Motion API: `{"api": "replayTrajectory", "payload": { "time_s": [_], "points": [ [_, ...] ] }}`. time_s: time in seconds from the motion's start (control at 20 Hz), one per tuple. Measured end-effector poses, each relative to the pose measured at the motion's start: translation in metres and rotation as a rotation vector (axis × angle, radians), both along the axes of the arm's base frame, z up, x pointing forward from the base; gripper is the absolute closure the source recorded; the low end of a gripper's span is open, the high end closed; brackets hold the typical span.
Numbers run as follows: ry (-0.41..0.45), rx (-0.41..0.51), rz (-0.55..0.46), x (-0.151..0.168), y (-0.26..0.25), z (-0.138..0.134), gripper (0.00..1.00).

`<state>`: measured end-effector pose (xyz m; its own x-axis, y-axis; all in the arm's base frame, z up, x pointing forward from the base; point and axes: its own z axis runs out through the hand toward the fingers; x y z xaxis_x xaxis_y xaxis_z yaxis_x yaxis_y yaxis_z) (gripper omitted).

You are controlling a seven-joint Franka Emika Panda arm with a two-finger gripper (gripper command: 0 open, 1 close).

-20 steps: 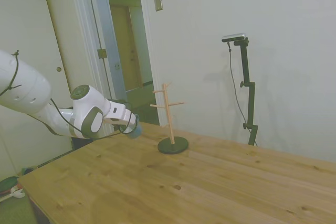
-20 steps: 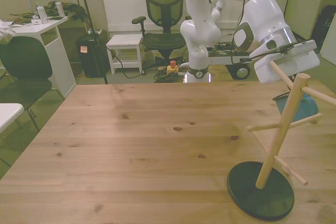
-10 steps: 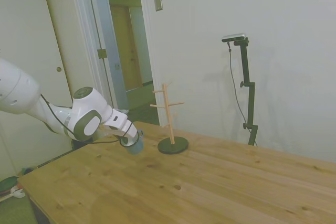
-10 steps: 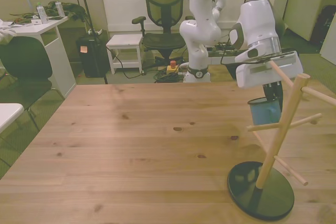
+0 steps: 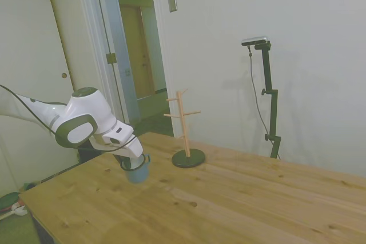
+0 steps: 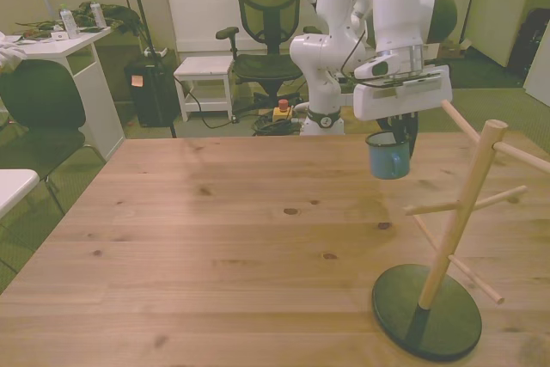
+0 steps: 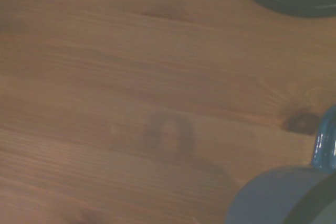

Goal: Unload the mug

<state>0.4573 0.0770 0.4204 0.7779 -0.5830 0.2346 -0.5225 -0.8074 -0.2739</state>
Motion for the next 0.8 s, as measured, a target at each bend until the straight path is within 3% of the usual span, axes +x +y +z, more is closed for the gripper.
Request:
{"api": "replayTrajectory", "payload": {
  "time_s": [0.25, 0.8],
  "points": [
    [0.042, -0.026, -0.042, 0.000, -0.013, -0.008, 1.00],
    [0.113, -0.013, -0.125, 0.048, -0.029, -0.037, 1.00]
  ]
}}
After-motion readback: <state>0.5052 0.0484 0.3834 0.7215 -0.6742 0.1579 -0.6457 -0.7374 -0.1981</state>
